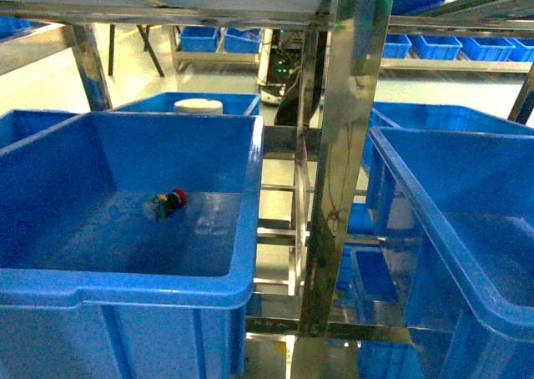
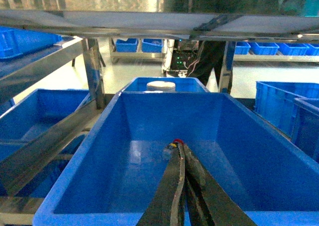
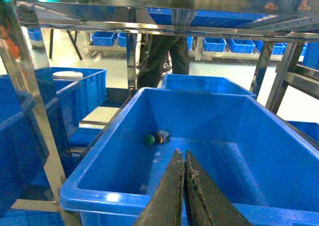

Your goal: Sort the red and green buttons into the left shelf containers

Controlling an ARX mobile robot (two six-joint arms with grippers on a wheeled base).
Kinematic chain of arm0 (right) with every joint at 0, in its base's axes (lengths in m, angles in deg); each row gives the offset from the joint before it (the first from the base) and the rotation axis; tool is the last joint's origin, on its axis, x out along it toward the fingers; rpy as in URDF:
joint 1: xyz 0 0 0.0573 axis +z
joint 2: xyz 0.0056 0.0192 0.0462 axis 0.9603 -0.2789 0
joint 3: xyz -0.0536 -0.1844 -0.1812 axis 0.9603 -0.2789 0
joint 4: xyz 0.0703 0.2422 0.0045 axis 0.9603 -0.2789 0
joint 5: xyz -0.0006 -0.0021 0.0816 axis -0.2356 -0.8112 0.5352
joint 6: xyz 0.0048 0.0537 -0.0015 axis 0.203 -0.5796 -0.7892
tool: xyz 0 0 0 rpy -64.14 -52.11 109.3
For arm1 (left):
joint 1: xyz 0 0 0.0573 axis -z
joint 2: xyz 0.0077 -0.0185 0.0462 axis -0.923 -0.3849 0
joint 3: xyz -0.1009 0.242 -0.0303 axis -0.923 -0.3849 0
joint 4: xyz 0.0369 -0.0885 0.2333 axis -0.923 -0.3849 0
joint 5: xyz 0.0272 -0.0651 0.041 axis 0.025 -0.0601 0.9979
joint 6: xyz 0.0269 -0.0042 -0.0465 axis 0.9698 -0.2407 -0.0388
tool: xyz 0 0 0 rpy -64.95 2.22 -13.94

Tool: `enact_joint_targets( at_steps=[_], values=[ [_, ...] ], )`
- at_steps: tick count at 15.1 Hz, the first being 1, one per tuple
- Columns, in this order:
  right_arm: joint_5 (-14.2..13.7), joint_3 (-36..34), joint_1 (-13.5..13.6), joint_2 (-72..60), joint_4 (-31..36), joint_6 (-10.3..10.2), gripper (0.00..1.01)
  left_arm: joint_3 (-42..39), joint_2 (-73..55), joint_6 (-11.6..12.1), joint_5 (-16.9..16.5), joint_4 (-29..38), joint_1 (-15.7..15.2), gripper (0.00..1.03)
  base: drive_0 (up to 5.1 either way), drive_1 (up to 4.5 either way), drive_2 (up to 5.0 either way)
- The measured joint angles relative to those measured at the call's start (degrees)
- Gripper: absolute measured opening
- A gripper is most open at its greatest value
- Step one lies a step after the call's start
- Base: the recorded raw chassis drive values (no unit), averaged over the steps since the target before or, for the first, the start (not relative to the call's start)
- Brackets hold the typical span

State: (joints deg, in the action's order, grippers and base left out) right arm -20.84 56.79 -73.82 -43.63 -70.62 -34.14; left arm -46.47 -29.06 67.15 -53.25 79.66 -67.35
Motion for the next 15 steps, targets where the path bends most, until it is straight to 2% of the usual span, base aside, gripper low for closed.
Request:
enact_joint_targets(
  at_steps=[9,10,15],
  values=[
    [0.0,0.0,0.0,0.0,0.0,0.0,0.02,0.0,13.6,0.0,-0.1,-14.0,0.0,0.02,0.0,0.0,0.0],
    [0.0,0.0,0.0,0.0,0.0,0.0,0.02,0.0,20.4,0.1,-0.2,-22.8,0.0,0.02,0.0,0.0,0.0],
    [0.0,0.0,0.0,0.0,0.0,0.0,0.02,0.0,21.8,0.2,-0.1,-22.2,0.0,0.04,0.0,0.0,0.0]
  ],
)
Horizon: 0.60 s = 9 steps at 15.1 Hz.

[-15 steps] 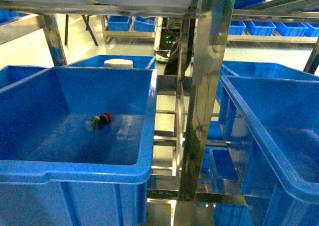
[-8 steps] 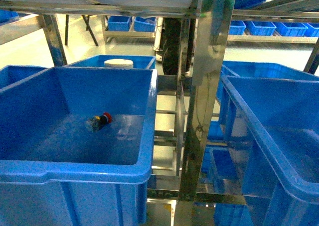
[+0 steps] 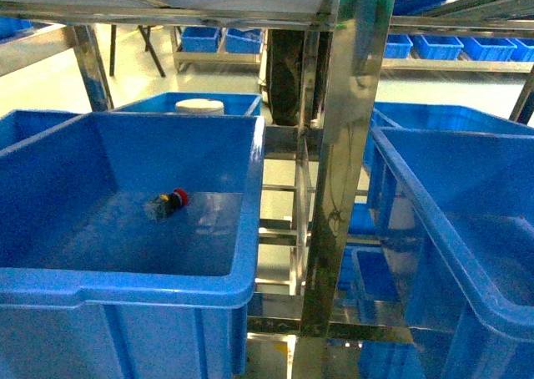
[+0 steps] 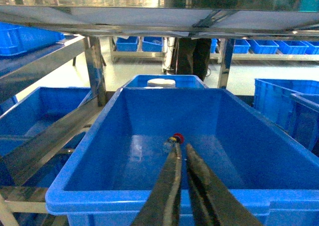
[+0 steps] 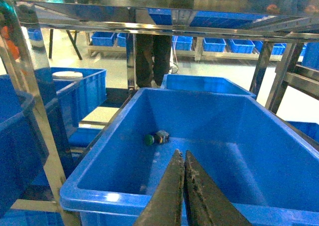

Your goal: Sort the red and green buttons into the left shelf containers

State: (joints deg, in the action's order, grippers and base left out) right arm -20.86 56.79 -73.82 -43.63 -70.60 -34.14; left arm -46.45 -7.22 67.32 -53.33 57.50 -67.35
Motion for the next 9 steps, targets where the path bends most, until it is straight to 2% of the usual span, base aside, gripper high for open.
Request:
enact_joint_targets(
  at_steps=[1,7,8,9],
  values=[
    [0.0,0.0,0.0,0.0,0.0,0.0,0.1,0.0,0.0,0.0,0.0,-0.1,0.0,0.16,0.0,0.0,0.0],
    [0.0,0.0,0.0,0.0,0.0,0.0,0.9,0.0,0.0,0.0,0.0,-0.1,0.0,0.96,0.0,0.0,0.0],
    [0.0,0.0,0.0,0.0,0.0,0.0,1.0,0.0,0.0,0.0,0.0,-0.1,0.0,0.99,0.0,0.0,0.0],
    [0.0,0.0,0.0,0.0,0.0,0.0,0.97,0.0,0.0,0.0,0.0,-0.1,0.0,0.98,0.0,0.0,0.0]
  ],
)
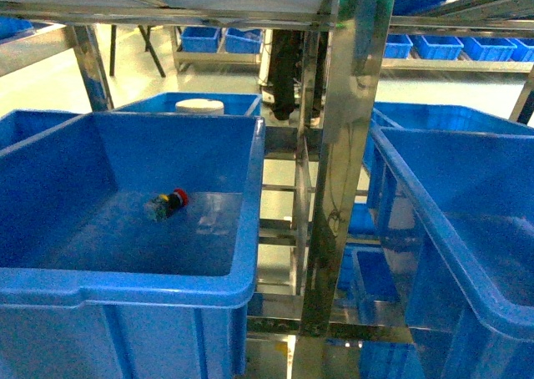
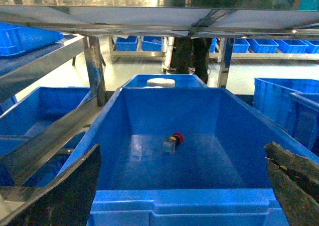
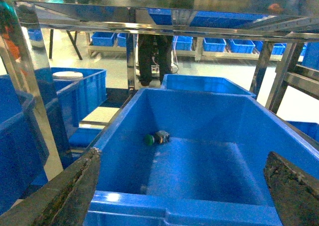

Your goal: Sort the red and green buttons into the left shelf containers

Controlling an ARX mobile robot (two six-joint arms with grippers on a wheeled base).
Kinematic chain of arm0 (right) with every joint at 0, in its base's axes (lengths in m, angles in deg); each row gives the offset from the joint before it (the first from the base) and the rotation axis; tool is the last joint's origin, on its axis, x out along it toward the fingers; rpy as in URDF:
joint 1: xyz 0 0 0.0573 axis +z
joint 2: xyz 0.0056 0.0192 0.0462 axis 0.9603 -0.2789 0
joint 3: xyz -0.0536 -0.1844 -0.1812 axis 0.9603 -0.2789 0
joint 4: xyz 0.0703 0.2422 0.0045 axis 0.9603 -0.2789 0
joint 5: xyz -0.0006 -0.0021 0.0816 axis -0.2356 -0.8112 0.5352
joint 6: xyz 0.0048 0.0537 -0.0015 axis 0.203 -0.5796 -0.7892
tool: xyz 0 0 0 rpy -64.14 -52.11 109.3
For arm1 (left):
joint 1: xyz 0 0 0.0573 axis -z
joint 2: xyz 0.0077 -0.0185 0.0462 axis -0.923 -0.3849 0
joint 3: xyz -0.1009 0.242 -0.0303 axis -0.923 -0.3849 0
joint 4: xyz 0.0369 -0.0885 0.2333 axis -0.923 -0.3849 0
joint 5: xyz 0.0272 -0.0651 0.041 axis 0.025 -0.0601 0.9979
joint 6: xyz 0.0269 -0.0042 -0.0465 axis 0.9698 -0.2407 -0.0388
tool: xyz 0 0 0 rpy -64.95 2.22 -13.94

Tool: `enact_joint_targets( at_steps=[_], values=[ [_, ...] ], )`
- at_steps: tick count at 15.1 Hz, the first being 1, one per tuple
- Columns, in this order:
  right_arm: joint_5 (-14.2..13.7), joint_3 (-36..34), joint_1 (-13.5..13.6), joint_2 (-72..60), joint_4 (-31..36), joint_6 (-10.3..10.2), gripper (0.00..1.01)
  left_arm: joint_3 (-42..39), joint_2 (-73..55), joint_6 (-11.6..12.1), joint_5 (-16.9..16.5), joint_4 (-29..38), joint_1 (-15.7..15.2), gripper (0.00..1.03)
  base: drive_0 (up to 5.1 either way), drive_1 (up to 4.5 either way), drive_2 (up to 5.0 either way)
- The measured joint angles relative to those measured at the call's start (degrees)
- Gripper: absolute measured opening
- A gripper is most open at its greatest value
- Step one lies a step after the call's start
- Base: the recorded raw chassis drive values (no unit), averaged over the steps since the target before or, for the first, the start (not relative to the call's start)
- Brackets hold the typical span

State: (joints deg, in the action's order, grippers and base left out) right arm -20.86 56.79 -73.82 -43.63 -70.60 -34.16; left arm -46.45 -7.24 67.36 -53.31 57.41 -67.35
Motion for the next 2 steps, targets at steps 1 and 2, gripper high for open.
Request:
enact_joint_targets(
  at_steps=[1,2],
  values=[
    [0.0,0.0,0.0,0.0,0.0,0.0,0.98,0.0,0.0,0.0,0.0,0.0,0.0,0.98,0.0,0.0,0.0],
    [0.0,0.0,0.0,0.0,0.0,0.0,0.98,0.0,0.0,0.0,0.0,0.0,0.0,0.98,0.0,0.0,0.0]
  ],
)
